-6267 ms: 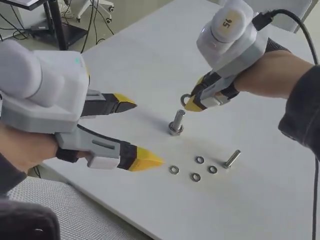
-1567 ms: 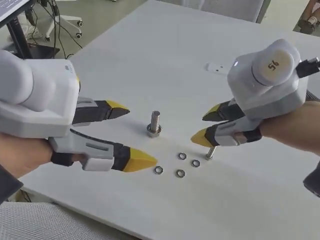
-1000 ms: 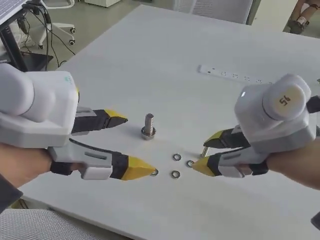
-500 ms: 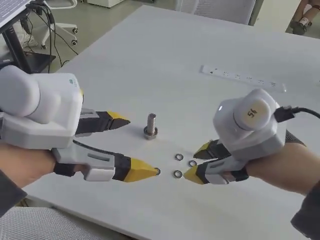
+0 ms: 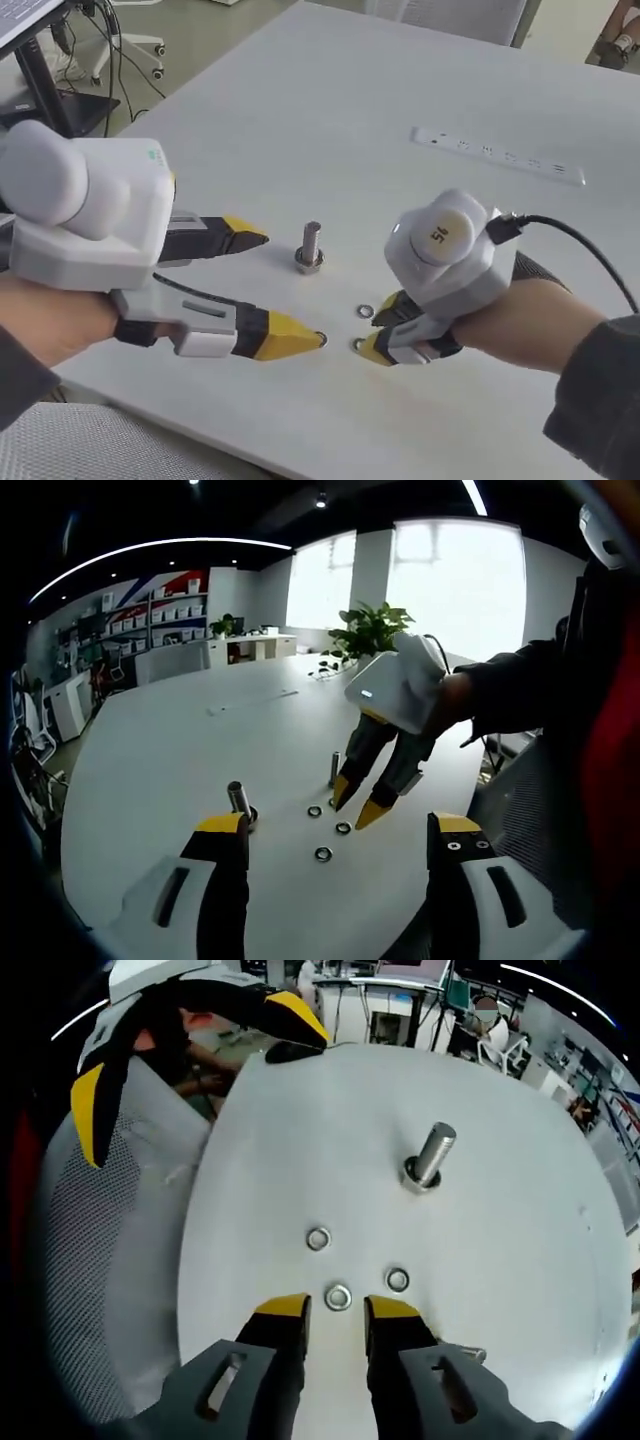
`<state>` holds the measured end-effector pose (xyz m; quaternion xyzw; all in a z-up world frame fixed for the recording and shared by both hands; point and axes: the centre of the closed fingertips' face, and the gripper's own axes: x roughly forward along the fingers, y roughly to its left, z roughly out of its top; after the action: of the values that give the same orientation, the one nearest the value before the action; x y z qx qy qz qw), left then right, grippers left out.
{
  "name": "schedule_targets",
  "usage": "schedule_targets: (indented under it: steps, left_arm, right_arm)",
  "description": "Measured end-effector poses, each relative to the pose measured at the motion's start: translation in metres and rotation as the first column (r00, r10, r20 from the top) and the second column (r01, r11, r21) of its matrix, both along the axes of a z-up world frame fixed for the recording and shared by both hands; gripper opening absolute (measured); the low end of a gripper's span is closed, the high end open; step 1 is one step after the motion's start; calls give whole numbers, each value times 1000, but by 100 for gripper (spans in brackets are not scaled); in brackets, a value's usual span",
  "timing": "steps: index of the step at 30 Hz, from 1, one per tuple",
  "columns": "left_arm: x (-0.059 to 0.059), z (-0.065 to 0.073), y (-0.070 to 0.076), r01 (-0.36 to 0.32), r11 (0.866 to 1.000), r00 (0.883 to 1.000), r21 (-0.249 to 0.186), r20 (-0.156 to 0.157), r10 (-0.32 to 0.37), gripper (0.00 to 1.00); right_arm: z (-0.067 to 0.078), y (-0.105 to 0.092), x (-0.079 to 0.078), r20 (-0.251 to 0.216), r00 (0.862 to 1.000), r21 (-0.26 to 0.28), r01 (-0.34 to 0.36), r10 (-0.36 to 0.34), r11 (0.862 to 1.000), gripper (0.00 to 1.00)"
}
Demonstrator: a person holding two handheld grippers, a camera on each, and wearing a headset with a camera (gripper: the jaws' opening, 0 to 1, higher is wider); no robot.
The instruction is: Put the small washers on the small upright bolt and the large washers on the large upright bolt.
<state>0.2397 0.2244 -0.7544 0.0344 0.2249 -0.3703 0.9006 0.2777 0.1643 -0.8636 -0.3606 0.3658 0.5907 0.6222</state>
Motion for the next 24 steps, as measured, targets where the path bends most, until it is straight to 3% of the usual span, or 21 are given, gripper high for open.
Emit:
schedule_targets:
  steps: [8, 24]
  left_arm:
    - [0, 0, 1, -1, 1000, 1000, -5, 5, 1, 73]
    - [0, -4, 4, 11, 1000, 1000, 5, -3, -11, 73]
  right_arm:
    - [-13, -3, 0, -5, 1000, -62, -22, 21, 998, 21]
    - [-17, -4, -3, 4, 999, -95, -42, 43, 995, 19]
